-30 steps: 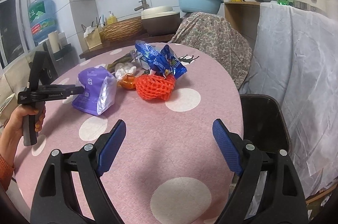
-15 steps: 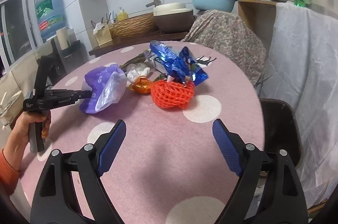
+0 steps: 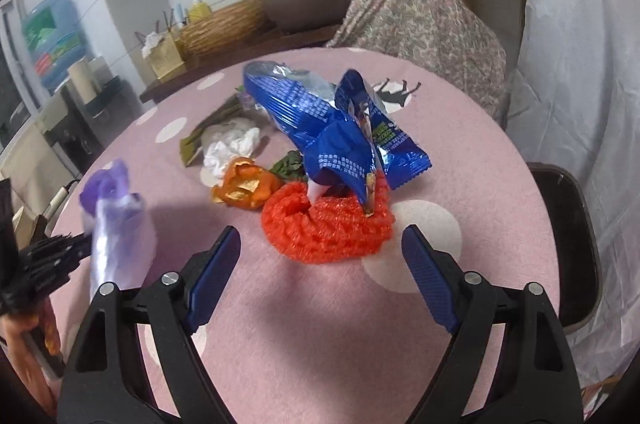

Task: Collect trash
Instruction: 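Grasp the purple tissue pack with the left tool, then grasp the red mesh net with the right tool and lift it, then carry the pack and net over the black bin and open both tools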

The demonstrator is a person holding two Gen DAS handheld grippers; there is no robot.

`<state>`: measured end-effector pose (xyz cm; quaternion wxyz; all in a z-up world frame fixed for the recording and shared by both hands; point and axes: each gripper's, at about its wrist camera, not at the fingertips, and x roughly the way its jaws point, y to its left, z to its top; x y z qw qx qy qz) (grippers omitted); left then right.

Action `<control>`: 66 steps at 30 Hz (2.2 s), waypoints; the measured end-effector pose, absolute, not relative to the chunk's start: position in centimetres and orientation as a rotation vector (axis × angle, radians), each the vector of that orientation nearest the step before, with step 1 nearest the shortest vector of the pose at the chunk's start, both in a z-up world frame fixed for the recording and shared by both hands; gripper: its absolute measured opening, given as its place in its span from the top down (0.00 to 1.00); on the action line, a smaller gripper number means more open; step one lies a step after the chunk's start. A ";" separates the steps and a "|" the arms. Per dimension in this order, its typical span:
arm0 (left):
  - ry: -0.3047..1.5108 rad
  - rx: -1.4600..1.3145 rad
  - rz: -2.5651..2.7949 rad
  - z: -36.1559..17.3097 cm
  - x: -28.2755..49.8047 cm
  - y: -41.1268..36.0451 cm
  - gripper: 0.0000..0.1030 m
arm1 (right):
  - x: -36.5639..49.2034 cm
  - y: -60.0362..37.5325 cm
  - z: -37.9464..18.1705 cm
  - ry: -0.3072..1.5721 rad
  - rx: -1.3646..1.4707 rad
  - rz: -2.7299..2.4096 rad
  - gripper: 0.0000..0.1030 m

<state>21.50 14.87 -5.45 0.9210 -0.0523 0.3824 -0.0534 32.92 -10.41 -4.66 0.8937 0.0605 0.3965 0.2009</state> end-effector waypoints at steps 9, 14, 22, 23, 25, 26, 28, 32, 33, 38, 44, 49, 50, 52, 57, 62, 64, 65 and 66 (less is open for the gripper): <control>0.778 -0.095 -0.123 -5.3 21.0 14.4 0.88 | 32.5 -10.9 -5.5 0.853 0.175 0.493 0.74; 0.775 -0.098 -0.128 -5.3 20.5 14.0 0.88 | 30.2 -11.1 -5.0 0.838 0.180 0.574 0.76; 0.718 -0.104 -0.137 -3.2 18.1 13.3 0.88 | 25.1 -12.4 -2.8 0.773 0.214 0.716 0.77; 0.712 -0.104 -0.139 -3.0 17.9 13.2 0.88 | 24.4 -12.6 -2.4 0.759 0.209 0.723 0.77; 0.699 -0.096 -0.146 -2.5 17.5 12.6 0.88 | 23.4 -13.0 -1.9 0.744 0.212 0.732 0.77; 0.693 -0.091 -0.148 -2.3 17.3 12.4 0.88 | 22.9 -13.2 -1.7 0.739 0.217 0.738 0.77; 0.683 -0.079 -0.150 -1.9 17.0 11.8 0.88 | 22.0 -13.8 -1.3 0.725 0.222 0.750 0.77; 0.668 -0.083 -0.153 -1.4 16.5 11.1 0.88 | 20.4 -14.3 -1.3 0.724 0.201 0.774 0.77; 0.663 -0.085 -0.151 -1.2 16.4 11.0 0.88 | 20.0 -14.5 -1.4 0.725 0.192 0.776 0.77; 0.646 -0.071 -0.165 -0.2 16.5 9.6 0.88 | 18.3 -16.1 -1.2 0.668 0.197 0.773 0.77; 0.641 -0.072 -0.239 0.5 18.2 6.6 0.88 | 17.7 -20.7 0.5 0.563 0.241 0.667 0.77; 0.640 -0.068 -0.323 1.4 20.8 3.0 0.88 | 18.7 -26.8 1.1 0.504 0.278 0.477 0.77; 0.642 -0.060 -0.343 1.7 21.4 2.1 0.88 | 19.3 -28.1 0.8 0.504 0.273 0.417 0.77; 0.651 -0.041 -0.382 2.2 23.0 0.0 0.88 | 20.6 -30.1 0.0 0.524 0.270 0.345 0.77; 0.686 0.029 -0.463 2.8 26.6 -5.9 0.88 | 24.4 -34.1 -4.2 0.624 0.291 0.201 0.77; 0.715 0.082 -0.505 2.7 29.1 -10.8 0.88 | 27.4 -36.3 -8.5 0.701 0.288 0.105 0.77; 0.737 0.103 -0.521 2.4 30.1 -12.6 0.88 | 28.6 -36.9 -10.0 0.732 0.301 0.090 0.77; 0.750 0.106 -0.527 2.2 30.6 -13.2 0.88 | 29.2 -37.1 -10.7 0.748 0.302 0.080 0.77; 0.768 0.109 -0.532 2.0 31.4 -14.0 0.88 | 30.0 -37.3 -11.6 0.766 0.303 0.069 0.77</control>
